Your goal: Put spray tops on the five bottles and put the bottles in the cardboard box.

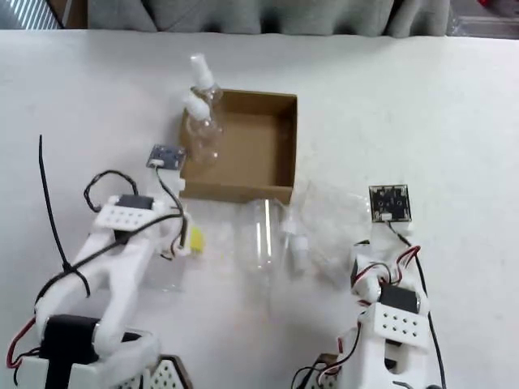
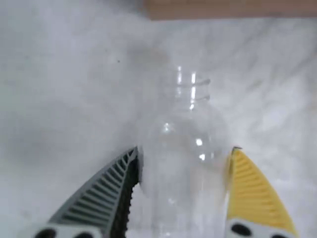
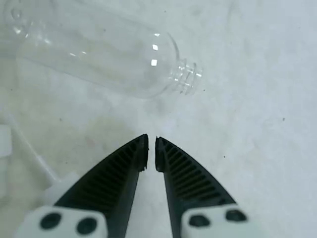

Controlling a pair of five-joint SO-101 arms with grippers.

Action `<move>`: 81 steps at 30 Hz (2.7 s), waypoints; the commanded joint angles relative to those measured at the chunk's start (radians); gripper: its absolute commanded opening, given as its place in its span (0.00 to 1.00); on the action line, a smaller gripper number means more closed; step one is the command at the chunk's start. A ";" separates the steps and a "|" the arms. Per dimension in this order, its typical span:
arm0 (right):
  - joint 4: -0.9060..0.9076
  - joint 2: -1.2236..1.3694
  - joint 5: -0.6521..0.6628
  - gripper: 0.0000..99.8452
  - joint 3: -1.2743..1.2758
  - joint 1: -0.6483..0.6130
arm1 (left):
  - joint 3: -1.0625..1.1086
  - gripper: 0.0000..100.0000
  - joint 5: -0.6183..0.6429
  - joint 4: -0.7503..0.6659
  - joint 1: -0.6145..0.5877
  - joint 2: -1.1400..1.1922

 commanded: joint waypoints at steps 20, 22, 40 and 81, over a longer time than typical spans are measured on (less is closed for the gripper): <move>-0.016 -0.016 0.011 0.02 -0.006 -0.001 | -0.129 0.32 -0.005 0.005 -0.056 0.002; -0.016 -0.016 0.011 0.02 -0.006 -0.001 | -0.126 0.32 -0.005 0.009 -0.036 0.004; -0.015 -0.016 0.011 0.02 -0.006 -0.001 | -0.051 0.32 0.000 -0.043 0.022 0.005; -0.015 -0.018 0.002 0.02 -0.014 0.039 | -0.144 0.02 -0.048 0.023 -0.104 0.081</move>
